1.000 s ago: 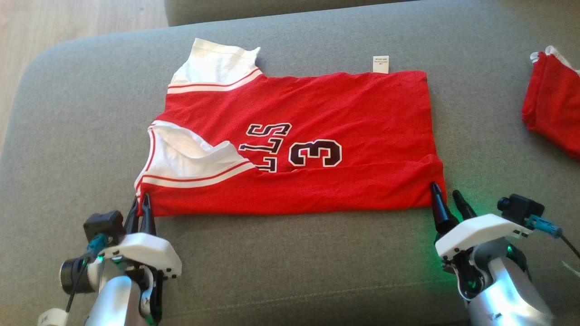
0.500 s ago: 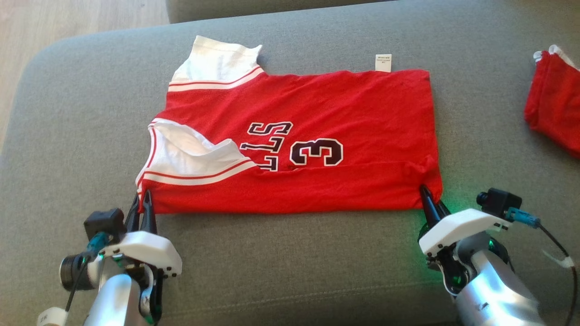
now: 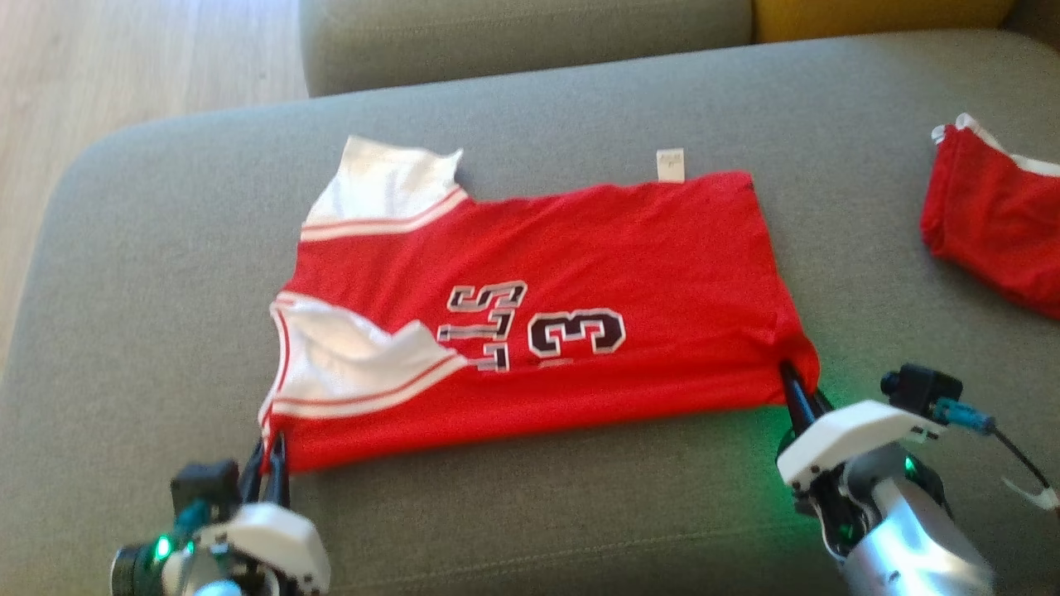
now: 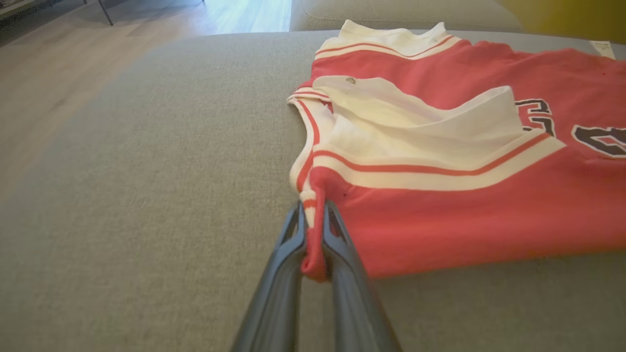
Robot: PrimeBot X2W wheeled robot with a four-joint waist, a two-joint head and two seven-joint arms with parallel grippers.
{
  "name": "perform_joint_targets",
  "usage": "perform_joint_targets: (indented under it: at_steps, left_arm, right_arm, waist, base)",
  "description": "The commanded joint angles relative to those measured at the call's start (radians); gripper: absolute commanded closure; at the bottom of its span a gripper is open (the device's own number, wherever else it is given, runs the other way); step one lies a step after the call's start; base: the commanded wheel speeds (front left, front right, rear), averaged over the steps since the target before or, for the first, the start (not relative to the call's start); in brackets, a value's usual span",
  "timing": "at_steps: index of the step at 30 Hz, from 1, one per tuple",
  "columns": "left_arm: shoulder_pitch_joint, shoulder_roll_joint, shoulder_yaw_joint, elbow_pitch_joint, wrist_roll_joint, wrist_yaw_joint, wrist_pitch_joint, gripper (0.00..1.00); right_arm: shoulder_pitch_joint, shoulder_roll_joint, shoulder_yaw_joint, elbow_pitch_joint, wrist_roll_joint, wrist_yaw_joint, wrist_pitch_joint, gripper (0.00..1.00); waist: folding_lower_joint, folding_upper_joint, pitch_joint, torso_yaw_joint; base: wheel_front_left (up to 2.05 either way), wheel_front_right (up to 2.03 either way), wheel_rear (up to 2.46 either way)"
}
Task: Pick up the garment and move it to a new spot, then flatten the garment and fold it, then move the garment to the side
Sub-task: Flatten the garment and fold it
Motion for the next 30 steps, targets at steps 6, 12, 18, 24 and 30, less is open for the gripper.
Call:
perform_joint_targets:
  at_steps: [6, 12, 18, 24, 30]
  left_arm:
    - [0.115, 0.061, 0.028, -0.12, -0.001, 0.006, 0.024, 1.0]
    - [0.166, 0.064, 0.003, -0.187, -0.002, -0.006, 0.072, 1.0]
    - [0.18, 0.066, -0.013, -0.242, -0.006, -0.009, 0.1, 0.0]
    - [0.165, 0.086, 0.009, -0.331, -0.003, 0.023, 0.096, 0.0]
    - [0.079, 0.11, 0.057, -0.467, -0.011, 0.053, 0.065, 0.0]
  right_arm:
    - [0.073, -0.033, -0.009, -0.094, -0.035, 0.0, 0.076, 1.0]
    - [0.127, -0.033, -0.039, -0.161, -0.059, 0.0, 0.133, 1.0]
    - [0.161, -0.022, -0.097, -0.253, -0.117, 0.0, 0.185, 0.0]
    - [0.17, -0.008, -0.171, -0.421, -0.19, 0.0, 0.208, 0.0]
    - [0.184, 0.0, -0.162, -0.645, -0.29, 0.0, 0.166, 0.0]
  waist:
    - [0.0001, 0.0, -0.039, -0.017]
    - [0.0001, 0.0, -0.041, -0.015]
    - [0.0001, 0.0, -0.043, -0.017]
    - [0.0001, 0.0, -0.035, -0.026]
    - [0.0001, 0.0, -0.007, -0.045]
  base:
    - [0.0, 0.0, 0.0]
    - [0.0, 0.0, 0.0]
    - [0.0, 0.0, 0.0]
    - [0.0, 0.0, 0.0]
    - [0.0, 0.0, 0.0]
